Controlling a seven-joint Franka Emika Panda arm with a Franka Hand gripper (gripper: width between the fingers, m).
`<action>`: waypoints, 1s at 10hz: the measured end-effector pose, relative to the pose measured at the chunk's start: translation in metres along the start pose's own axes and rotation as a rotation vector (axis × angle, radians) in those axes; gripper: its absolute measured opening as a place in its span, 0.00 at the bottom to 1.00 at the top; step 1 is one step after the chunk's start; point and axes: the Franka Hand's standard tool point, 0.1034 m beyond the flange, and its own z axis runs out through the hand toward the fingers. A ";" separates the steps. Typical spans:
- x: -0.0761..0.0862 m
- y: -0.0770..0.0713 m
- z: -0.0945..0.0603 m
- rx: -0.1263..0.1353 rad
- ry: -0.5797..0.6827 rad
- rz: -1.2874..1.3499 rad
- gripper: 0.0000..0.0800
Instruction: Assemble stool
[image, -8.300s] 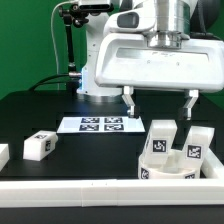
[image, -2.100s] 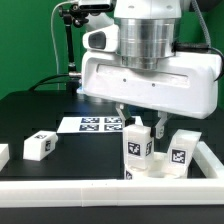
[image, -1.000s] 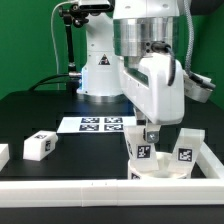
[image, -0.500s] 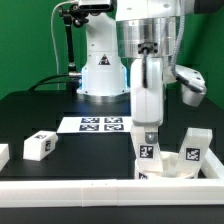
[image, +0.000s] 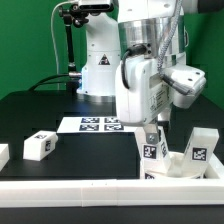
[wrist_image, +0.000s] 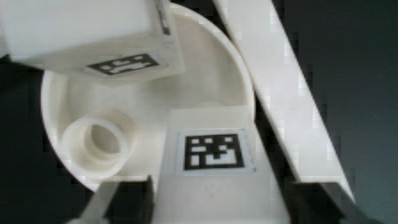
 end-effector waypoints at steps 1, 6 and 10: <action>0.002 -0.002 -0.002 0.003 -0.002 -0.026 0.66; -0.004 -0.006 -0.016 0.021 -0.021 -0.113 0.81; -0.007 -0.003 -0.018 -0.014 0.000 -0.463 0.81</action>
Offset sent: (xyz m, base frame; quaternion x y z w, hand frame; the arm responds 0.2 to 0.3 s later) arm -0.0046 0.0046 0.0266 0.0018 -0.0294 -0.0198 0.9994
